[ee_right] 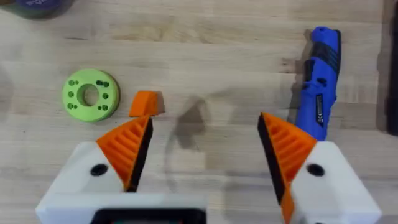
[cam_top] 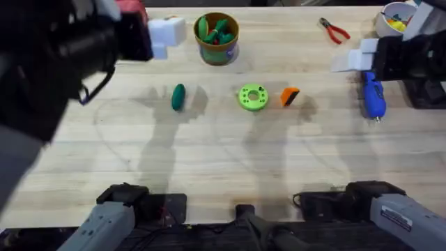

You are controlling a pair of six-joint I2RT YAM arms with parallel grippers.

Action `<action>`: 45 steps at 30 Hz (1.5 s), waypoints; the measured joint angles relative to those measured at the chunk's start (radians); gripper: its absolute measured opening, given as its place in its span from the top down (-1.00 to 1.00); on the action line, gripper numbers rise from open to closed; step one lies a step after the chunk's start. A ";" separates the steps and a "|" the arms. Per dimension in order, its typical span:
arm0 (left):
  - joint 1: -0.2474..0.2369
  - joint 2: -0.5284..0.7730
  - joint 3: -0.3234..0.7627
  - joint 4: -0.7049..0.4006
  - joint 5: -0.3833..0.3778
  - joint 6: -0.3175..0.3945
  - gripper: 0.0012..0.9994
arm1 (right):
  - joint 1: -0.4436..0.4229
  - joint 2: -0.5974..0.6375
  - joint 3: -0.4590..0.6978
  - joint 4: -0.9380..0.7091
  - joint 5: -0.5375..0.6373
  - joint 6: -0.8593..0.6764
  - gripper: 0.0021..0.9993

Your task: Pick up the gripper from the table and insert it into the empty holder that is missing its gripper. Then pick up a screw, insert it into the mounting hole, and use the screwdriver to tighten it. Finally, clean up the table by picking up the vegetable and placing it into the bucket.

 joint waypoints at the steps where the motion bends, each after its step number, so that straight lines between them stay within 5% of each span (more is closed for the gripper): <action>1: 0.021 -0.030 -0.045 0.045 0.027 0.000 -0.97 | 0.000 0.000 0.000 0.000 0.000 0.000 -0.99; 5: 0.072 -0.167 -0.218 0.207 0.111 0.000 -0.97 | 0.000 0.000 0.000 0.000 0.000 0.000 -0.99; 11: 0.076 -0.379 -0.479 0.420 0.175 0.000 -0.97 | 0.000 0.000 0.000 0.000 0.000 0.000 -0.99; 17: 0.064 -0.559 -0.662 0.472 0.192 0.000 -0.97 | 0.000 0.000 0.000 0.000 0.000 0.000 -0.99; 30: 0.062 -0.806 -0.769 0.491 0.191 0.079 -0.97 | 0.000 0.000 0.000 0.000 0.000 0.000 -0.99; 35: 0.058 -0.887 -0.862 0.612 0.188 0.095 -0.97 | 0.000 0.000 0.000 0.000 0.000 0.000 -0.99; 45: 0.044 -0.938 -0.887 0.650 0.232 0.014 -0.97 | 0.000 0.000 0.000 0.000 0.000 0.000 -0.99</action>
